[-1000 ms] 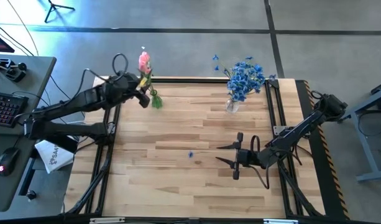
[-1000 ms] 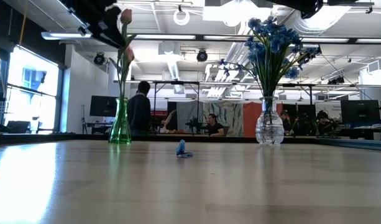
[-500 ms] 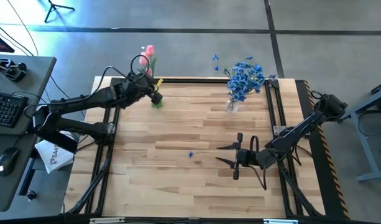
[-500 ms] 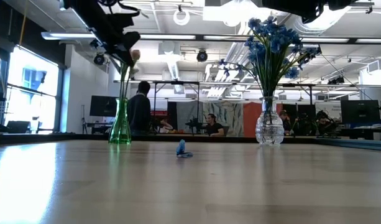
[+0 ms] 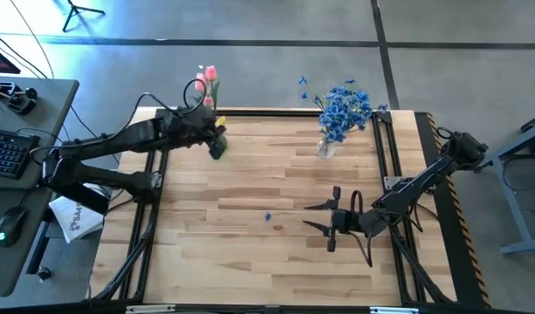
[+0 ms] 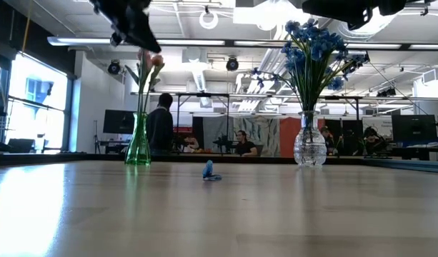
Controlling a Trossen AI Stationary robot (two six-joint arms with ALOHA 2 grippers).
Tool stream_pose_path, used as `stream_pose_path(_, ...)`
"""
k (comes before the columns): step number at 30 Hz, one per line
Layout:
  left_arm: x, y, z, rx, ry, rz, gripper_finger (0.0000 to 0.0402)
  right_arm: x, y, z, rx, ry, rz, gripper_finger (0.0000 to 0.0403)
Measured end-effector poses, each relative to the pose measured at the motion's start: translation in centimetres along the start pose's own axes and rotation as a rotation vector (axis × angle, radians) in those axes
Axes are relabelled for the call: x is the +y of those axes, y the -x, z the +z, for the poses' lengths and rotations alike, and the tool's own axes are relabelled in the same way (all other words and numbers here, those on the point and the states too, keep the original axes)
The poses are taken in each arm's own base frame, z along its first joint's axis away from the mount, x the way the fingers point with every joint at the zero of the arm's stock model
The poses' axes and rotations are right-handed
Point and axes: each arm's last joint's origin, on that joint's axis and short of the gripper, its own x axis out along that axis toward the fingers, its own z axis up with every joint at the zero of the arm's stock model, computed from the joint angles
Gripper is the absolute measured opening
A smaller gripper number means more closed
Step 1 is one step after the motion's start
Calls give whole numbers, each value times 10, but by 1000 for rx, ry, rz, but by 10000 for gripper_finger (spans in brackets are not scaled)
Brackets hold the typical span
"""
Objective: Sort flowers into vase by color
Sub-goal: Return to Home Position
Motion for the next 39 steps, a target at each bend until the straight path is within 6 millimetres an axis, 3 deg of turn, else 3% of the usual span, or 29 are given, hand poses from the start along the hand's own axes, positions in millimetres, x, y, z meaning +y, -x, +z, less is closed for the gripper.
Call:
stream_pose_path(3, -15, 18, 7, -2, 21, -170, 28, 0, 0, -1, 12, -12, 0, 165)
stream_pose_path(7, -53, 30, -6, 15, -107, -368, 17, -1, -1, -4, 33, -15, -2, 165)
stream_pose_path(13, -126, 18, -70, 23, -282, -526, 1, -1, -1, -5, 39, -8, -3, 165)
stream_pose_path(18, -166, -11, -131, 3, -374, -599, 3, -1, -1, -5, 39, -10, -3, 165)
stream_pose_path(23, -183, -53, -152, 6, -340, -619, 28, -1, -1, -5, 39, -4, -5, 165)
stream_pose_path(29, -189, -94, -162, 51, -456, -595, 109, -4, -3, -5, 43, -26, -17, 165)
stream_pose_path(35, -195, -119, -165, 70, -492, -565, 180, -4, -3, -6, 46, -28, -17, 165)
stream_pose_path(39, -195, -130, -172, 127, -521, -545, 181, -4, -3, -6, 47, -28, -17, 165)
